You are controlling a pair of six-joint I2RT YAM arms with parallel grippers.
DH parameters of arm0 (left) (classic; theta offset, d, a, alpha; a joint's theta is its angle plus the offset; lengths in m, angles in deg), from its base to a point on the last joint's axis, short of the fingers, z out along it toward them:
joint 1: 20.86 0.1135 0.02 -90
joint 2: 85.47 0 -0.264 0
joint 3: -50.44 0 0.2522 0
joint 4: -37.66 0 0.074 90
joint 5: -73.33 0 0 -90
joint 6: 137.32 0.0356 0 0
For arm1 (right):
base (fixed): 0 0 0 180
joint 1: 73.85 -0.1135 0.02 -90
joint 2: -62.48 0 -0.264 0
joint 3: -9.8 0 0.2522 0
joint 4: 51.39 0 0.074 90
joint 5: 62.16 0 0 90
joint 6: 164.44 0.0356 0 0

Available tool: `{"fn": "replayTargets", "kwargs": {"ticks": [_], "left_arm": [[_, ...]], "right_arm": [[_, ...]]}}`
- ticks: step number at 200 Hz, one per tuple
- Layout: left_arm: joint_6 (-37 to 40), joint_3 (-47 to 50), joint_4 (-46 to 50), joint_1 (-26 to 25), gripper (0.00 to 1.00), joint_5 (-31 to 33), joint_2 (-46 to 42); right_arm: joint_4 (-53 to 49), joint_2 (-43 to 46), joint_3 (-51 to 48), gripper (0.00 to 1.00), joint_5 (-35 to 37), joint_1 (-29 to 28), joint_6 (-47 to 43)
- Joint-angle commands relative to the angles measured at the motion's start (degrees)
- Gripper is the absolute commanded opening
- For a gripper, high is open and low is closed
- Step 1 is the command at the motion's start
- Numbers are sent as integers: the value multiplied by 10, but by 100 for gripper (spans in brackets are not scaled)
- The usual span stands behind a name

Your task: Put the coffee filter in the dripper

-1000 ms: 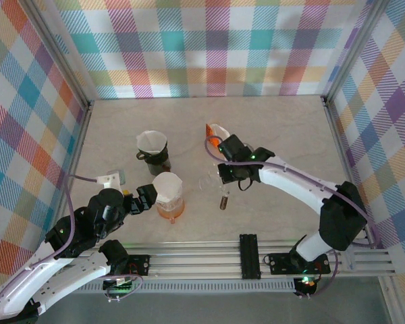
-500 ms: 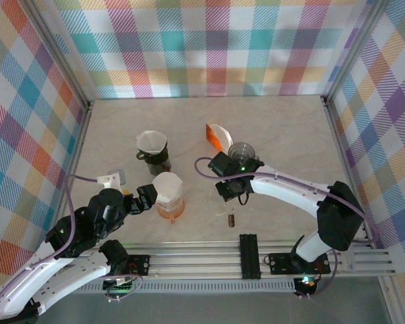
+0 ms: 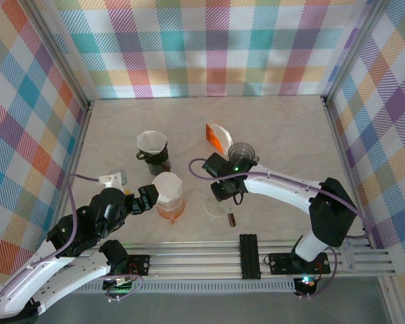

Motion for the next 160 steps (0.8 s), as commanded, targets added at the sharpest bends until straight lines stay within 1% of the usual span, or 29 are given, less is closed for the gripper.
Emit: {"fn": "replayTargets", "kwargs": {"ticks": [1,26,43,60,81,114,132,145,160], "left_arm": [[4,10,-10,6,100,-6,2],[3,11,-10,6,100,-3,1],[6,11,-14,6,100,-10,2],[7,10,-20,7,100,-19,6],[3,11,-19,6,100,-20,12],[-1,6,-11,6,100,-21,6],[-2,6,-4,6,100,-18,-3],[-4,6,0,7,100,-15,-9],[-6,8,4,6,100,-14,-14]], "right_arm": [[8,41,-1,54,8,-4,12],[21,80,-10,62,26,-1,23],[36,111,-21,65,30,16,34],[67,135,-38,66,20,54,50],[114,143,-56,66,-2,120,83],[160,108,-45,66,-22,202,114],[173,75,-36,65,-53,244,140],[184,53,-28,65,-70,265,152],[182,27,-11,65,-69,282,153]]}}
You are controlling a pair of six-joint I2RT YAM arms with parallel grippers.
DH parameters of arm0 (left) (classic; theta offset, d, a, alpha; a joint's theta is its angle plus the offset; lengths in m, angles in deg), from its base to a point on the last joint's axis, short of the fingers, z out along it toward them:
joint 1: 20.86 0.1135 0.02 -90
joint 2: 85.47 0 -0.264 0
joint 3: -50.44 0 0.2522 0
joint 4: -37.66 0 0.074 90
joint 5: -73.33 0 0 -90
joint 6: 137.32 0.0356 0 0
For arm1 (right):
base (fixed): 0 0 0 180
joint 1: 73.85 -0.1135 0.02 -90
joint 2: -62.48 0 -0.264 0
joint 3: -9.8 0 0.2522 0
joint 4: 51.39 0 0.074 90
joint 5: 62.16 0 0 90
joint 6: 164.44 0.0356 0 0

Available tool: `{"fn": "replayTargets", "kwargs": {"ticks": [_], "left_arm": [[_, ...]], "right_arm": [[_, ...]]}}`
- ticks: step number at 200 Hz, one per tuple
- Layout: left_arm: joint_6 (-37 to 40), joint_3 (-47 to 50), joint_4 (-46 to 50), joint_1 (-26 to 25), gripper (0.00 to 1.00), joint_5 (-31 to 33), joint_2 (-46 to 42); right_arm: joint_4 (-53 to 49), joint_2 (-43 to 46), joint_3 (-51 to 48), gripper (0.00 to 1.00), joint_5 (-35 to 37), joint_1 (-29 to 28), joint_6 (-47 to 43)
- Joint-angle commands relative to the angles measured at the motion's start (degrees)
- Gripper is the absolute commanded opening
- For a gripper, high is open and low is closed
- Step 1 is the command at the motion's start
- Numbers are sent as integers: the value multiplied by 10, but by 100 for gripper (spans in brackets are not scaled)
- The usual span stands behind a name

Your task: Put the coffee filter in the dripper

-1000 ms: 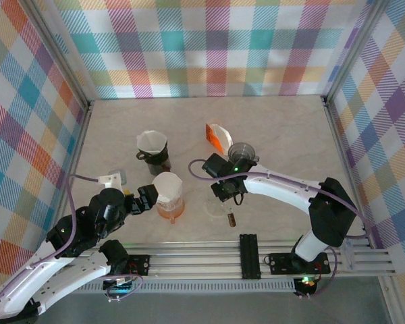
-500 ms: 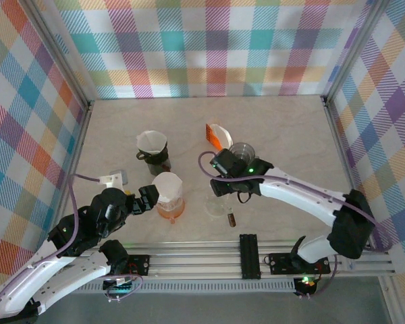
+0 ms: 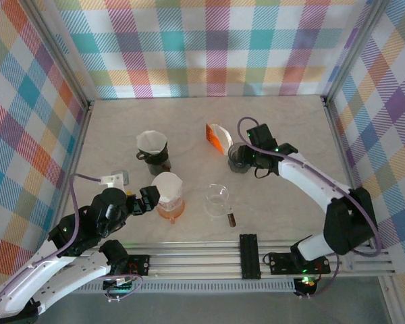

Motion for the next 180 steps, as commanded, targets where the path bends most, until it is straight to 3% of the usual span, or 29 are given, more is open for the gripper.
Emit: {"fn": "replayTargets", "kwargs": {"ticks": [1,120,180], "left_arm": [[-6,1,5,6,100,1,-13],[-7,6,11,6,100,25,-23],[-10,8,11,6,100,25,-21]], "right_arm": [[24,-37,35,65,-29,26,31],[41,-116,21,49,-53,36,71],[47,-86,20,50,-47,36,66]]}}
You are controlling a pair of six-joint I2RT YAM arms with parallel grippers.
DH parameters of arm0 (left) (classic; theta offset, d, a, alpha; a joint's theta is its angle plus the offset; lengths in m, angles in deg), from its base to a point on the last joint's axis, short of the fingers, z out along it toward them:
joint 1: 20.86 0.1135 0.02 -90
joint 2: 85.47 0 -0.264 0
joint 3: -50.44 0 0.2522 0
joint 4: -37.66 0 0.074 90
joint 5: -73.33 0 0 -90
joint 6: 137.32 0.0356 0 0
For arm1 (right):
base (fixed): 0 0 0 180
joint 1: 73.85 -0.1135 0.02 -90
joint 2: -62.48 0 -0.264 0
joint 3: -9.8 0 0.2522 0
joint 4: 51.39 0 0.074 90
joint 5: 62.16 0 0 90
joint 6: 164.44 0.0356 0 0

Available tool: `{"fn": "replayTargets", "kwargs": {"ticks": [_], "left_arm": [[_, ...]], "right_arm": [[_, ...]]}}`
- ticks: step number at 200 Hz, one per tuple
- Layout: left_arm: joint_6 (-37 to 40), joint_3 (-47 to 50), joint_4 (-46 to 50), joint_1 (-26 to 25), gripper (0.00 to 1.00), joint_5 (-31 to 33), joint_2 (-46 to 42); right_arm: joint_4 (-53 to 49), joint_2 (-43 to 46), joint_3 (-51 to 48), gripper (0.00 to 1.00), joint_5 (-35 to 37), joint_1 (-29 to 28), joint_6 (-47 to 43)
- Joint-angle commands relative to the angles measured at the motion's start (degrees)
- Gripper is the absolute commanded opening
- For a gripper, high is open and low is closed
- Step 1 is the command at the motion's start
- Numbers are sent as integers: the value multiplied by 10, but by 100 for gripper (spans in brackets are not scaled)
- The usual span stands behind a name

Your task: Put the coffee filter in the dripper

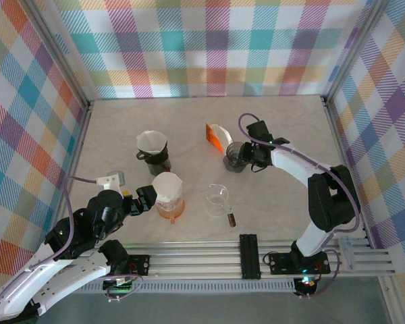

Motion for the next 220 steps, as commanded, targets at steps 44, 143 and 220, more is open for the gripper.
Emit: {"fn": "replayTargets", "kwargs": {"ticks": [44,143,220], "left_arm": [[-10,12,-2,6,100,7,-1],[-4,17,-2,6,100,8,-12],[-3,14,8,6,100,13,-24]], "right_arm": [[-1,80,-13,51,-15,0,39],[53,47,-54,56,1,-21,263],[39,-10,-21,38,6,-27,263]]}}
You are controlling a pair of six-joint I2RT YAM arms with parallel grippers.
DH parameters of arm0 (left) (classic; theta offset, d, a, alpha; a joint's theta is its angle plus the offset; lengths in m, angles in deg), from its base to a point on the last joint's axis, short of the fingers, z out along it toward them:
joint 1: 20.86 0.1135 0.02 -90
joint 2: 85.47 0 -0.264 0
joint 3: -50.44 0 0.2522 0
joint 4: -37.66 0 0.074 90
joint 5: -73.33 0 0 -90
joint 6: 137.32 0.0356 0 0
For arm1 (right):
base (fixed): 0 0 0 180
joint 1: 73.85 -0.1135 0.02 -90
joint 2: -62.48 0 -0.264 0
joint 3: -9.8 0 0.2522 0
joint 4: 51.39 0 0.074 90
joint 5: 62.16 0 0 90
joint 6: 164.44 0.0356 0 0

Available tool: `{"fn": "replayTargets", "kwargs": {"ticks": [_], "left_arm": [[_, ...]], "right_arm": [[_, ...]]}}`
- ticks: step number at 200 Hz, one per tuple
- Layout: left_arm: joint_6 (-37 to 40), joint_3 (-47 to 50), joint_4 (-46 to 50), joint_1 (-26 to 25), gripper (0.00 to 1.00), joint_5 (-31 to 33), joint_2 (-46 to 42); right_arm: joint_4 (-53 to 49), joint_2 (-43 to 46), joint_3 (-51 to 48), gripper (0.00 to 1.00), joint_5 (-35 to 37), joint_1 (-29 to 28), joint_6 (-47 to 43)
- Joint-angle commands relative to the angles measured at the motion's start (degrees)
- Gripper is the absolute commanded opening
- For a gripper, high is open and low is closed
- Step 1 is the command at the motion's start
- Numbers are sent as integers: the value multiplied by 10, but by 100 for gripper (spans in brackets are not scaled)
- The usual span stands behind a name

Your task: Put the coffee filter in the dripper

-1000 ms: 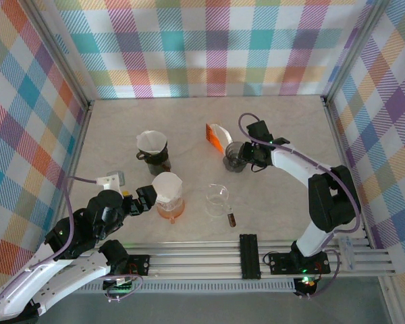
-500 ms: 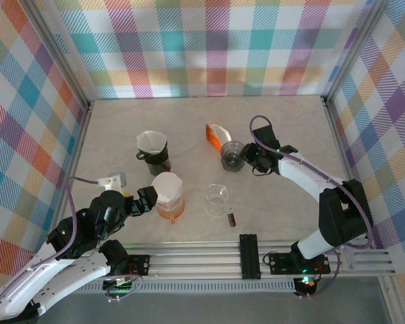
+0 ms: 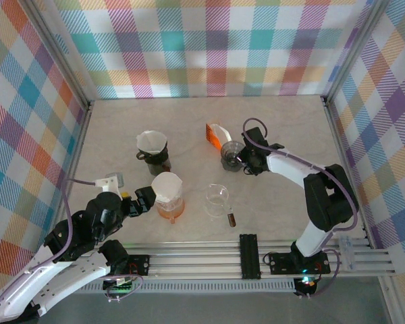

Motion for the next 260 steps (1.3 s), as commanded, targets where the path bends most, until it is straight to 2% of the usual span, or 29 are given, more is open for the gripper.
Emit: {"fn": "replayTargets", "kwargs": {"ticks": [1,44,110,157,200,231,260], "left_arm": [[4,1,8,6,100,12,-6],[4,1,8,6,100,12,-7],[4,-2,11,7,100,8,-4],[5,-8,11,6,100,9,5],[10,-16,15,7,100,10,25],[9,-18,15,7,100,12,25],[8,-21,16,6,100,14,28]], "right_arm": [[-4,-2,16,38,11,-3,4],[-11,5,17,19,11,-3,-21],[-19,38,4,0,-4,7,-83],[-41,102,-33,0,-34,31,-163],[-83,181,-51,0,-68,42,-270],[-114,237,-40,0,-146,42,-342],[-174,255,-3,0,-218,42,-382]]}}
